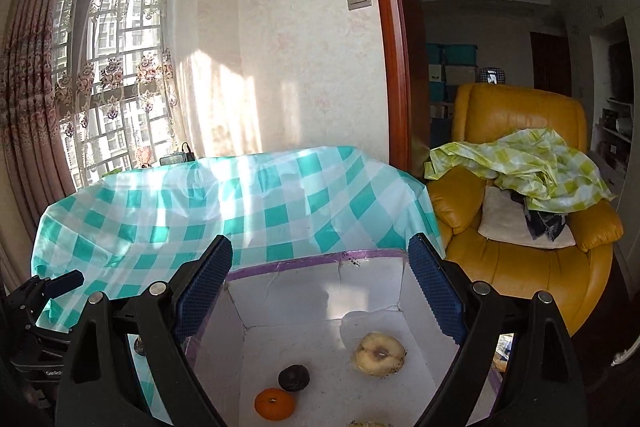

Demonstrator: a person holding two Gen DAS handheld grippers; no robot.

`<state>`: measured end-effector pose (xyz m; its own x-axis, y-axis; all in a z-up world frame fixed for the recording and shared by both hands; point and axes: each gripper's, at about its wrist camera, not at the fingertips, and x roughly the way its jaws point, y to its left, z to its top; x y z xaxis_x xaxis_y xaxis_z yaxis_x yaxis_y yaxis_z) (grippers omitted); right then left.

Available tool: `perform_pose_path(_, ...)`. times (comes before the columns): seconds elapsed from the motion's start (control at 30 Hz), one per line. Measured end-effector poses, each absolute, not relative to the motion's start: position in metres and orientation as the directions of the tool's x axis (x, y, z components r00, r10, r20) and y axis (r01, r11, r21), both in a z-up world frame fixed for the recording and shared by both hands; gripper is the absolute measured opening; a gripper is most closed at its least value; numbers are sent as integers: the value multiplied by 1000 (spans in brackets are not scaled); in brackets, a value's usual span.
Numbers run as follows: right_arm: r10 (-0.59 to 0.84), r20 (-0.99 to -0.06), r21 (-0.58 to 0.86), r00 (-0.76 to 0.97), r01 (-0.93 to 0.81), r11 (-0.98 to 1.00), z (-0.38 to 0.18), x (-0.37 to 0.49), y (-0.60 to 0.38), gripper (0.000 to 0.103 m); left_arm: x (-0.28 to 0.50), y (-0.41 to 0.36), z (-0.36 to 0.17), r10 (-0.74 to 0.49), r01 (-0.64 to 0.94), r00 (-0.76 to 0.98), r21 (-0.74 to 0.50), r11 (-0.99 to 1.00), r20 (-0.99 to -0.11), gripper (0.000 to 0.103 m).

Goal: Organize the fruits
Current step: 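Withdraw both open tools from the box back over the cloth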

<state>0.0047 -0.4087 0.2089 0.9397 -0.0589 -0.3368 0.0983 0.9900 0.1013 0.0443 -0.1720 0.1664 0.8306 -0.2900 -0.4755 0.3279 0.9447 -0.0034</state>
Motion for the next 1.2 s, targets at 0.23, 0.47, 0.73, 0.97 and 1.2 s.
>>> perform_pose_path(0.23, -14, -329, 103, 944, 50, 993, 211, -8, -385, 87, 26, -133, 171, -134, 185, 917, 103, 977, -377, 101)
perform_pose_path(0.47, 43, -334, 106, 942, -8, 994, 207, -18, -358, 87, 23, -84, 163, -131, 162, 916, 52, 985, -379, 101)
perform_pose_path(0.73, 107, -362, 115, 926, -70, 991, 194, -24, -327, 87, 18, -24, 150, -94, 77, 905, -59, 995, -415, 101)
perform_pose_path(0.97, 132, -385, 115, 913, -94, 989, 188, -23, -311, 87, 1, 14, 134, -50, 30, 895, -52, 998, -442, 101)
perform_pose_path(1.2, 149, -399, 108, 905, -115, 987, 184, -20, -297, 87, -15, 59, 118, -2, -35, 881, -68, 997, -474, 101)
